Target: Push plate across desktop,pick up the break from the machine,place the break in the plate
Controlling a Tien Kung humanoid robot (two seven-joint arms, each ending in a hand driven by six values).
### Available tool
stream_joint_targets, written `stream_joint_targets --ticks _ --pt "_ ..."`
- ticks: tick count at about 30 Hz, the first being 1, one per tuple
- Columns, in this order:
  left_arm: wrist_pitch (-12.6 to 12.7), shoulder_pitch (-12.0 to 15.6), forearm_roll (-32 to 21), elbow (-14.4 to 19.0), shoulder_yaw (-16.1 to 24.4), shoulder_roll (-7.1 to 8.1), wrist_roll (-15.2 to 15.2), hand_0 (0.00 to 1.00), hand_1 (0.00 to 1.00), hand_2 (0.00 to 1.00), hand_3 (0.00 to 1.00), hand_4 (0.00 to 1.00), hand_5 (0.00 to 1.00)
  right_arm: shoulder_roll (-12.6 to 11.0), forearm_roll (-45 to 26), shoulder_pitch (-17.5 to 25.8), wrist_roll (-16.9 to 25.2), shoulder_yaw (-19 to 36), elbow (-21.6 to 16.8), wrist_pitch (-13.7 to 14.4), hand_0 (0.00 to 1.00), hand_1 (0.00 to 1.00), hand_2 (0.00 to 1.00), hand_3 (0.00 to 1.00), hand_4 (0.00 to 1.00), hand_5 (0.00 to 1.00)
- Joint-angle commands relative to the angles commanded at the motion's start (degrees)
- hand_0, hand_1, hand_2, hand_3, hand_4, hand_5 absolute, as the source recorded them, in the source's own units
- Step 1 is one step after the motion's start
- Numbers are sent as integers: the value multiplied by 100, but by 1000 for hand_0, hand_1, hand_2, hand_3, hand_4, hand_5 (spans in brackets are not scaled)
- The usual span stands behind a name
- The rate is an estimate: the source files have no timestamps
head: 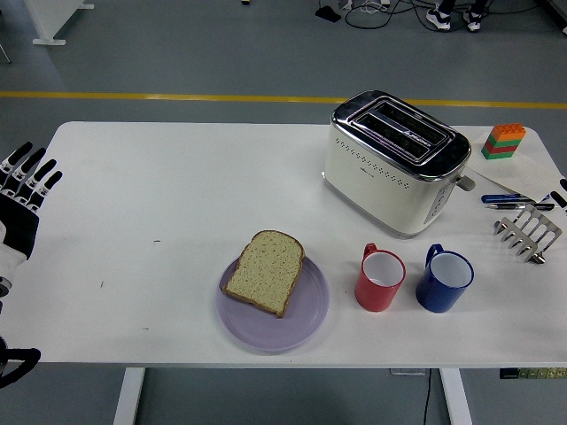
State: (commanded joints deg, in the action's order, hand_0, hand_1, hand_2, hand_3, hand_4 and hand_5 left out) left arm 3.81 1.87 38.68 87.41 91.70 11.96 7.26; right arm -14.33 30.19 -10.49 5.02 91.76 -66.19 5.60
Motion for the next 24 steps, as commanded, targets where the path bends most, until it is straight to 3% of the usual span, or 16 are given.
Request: stream_joint_targets --ticks 24 --pt "68 9 -60 -74 -90 -14 44 792 753 741 708 575 998 -29 -51 152 -22 15 -58 -53 730 692 684 639 515 320"
